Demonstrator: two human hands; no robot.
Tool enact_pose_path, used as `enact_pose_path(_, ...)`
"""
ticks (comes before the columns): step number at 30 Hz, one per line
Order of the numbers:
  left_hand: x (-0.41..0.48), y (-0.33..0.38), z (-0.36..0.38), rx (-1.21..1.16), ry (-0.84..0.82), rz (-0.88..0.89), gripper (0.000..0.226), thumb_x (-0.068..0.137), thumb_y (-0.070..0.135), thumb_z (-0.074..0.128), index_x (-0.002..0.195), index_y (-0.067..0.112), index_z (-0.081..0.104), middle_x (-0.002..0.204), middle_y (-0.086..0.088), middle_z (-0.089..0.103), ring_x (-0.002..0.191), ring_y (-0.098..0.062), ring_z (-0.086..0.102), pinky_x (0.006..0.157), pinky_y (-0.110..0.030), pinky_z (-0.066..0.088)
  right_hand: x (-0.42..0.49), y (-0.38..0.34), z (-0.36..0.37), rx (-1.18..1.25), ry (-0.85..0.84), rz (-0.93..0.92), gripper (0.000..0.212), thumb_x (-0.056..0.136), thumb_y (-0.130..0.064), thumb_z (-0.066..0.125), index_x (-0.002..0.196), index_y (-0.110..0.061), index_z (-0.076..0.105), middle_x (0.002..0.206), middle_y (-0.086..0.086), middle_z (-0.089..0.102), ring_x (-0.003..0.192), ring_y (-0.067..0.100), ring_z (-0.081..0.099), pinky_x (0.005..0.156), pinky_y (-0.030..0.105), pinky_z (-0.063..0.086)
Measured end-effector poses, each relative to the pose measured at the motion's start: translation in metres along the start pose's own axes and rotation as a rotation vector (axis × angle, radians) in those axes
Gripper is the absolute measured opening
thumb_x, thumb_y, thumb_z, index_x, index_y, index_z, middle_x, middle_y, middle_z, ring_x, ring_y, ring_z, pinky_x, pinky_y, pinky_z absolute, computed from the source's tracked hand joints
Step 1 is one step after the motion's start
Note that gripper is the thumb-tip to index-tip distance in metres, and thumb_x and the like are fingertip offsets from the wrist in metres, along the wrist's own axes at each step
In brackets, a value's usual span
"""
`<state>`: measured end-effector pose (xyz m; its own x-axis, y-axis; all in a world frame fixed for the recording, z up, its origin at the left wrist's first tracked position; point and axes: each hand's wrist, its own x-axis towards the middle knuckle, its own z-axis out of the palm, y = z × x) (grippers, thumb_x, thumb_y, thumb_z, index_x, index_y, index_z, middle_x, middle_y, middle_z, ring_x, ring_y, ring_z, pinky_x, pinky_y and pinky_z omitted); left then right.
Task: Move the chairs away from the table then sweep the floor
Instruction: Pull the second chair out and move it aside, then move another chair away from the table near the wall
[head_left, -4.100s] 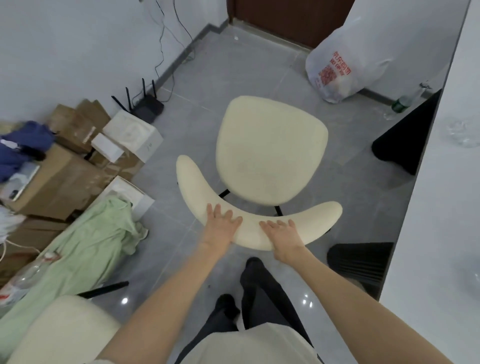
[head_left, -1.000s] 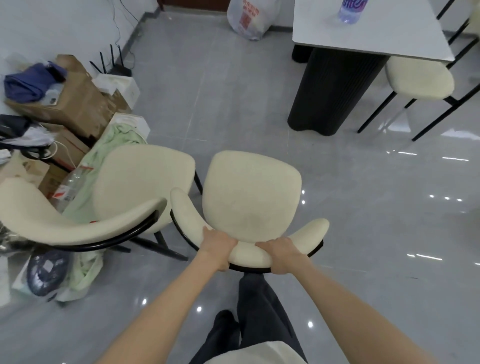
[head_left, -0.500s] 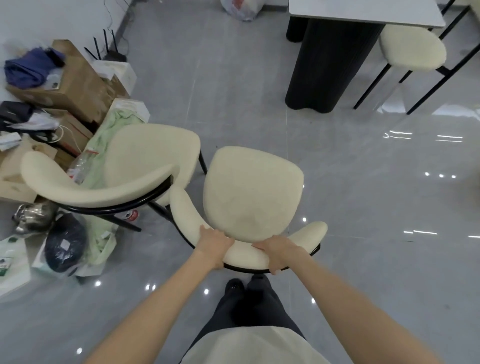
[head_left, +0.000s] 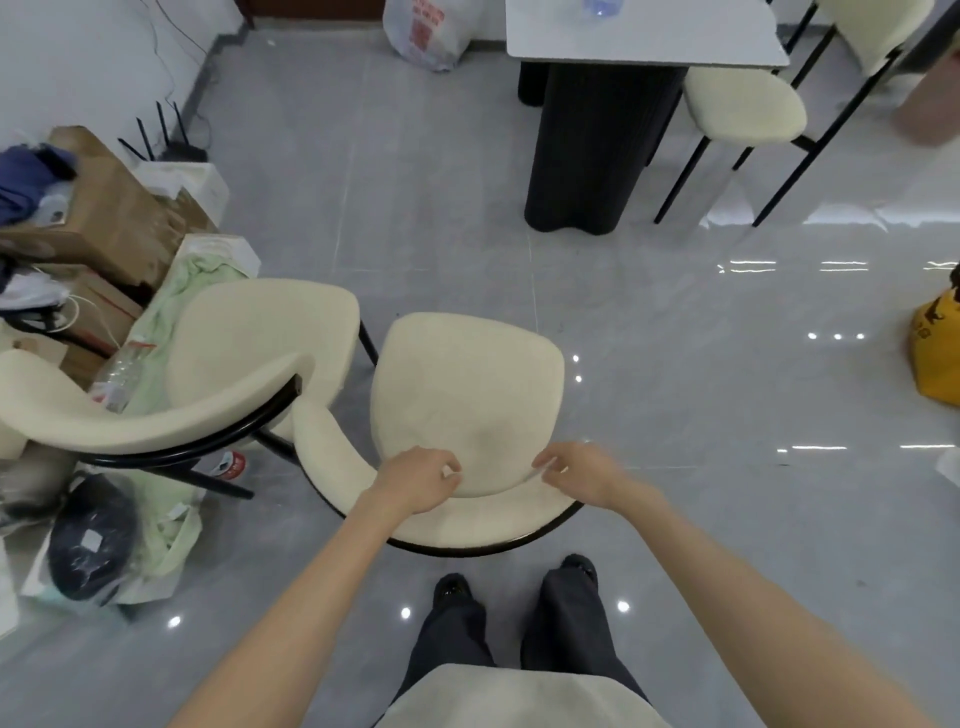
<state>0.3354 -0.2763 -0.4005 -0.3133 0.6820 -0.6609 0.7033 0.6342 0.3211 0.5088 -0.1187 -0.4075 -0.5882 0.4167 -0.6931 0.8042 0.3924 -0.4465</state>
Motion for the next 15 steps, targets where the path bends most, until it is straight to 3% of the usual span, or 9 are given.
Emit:
enact_pose_path(3, 0.013, 0.035, -0.006, -0.037, 0.036, 0.016, 0.036, 0.097, 0.041, 0.042, 0.128, 0.03, 0.055, 0.123, 0.004, 0.064, 0.116, -0.018, 0.056, 0.093, -0.031, 0.046, -0.004, 0.032, -0.024, 0.046, 0.095, 0.058, 0.031, 0.092, -0.018, 0.046, 0.117, -0.027, 0.062, 0.102, -0.008, 0.059, 0.104, 0.017, 0.061, 0.087, 0.026, 0.049)
enact_pose_path(8, 0.045, 0.114, -0.026, -0.063, 0.169, 0.062, 0.033, 0.096, 0.036, 0.045, 0.127, 0.032, 0.054, 0.122, 0.009, 0.064, 0.113, -0.017, 0.057, 0.093, -0.031, 0.044, -0.004, 0.09, -0.083, 0.071, 0.204, 0.073, 0.031, 0.093, -0.018, 0.045, 0.12, -0.022, 0.061, 0.116, 0.001, 0.064, 0.104, 0.02, 0.061, 0.089, 0.031, 0.05)
enact_pose_path(12, 0.08, 0.192, -0.041, -0.067, 0.226, 0.072, 0.033, 0.095, 0.034, 0.046, 0.127, 0.031, 0.055, 0.122, 0.008, 0.064, 0.114, -0.019, 0.057, 0.095, -0.032, 0.045, -0.001, 0.137, -0.141, 0.072, 0.284, 0.048, 0.032, 0.092, -0.016, 0.048, 0.119, -0.022, 0.063, 0.114, 0.003, 0.067, 0.105, 0.022, 0.062, 0.077, 0.02, 0.04)
enact_pose_path(15, 0.109, 0.262, -0.049, -0.079, 0.26, 0.083, 0.034, 0.095, 0.033, 0.046, 0.128, 0.03, 0.054, 0.124, 0.008, 0.063, 0.114, -0.019, 0.056, 0.095, -0.031, 0.044, -0.005, 0.18, -0.195, 0.084, 0.331, 0.027, 0.032, 0.091, -0.015, 0.049, 0.118, -0.022, 0.064, 0.112, 0.003, 0.069, 0.104, 0.023, 0.064, 0.08, 0.022, 0.043)
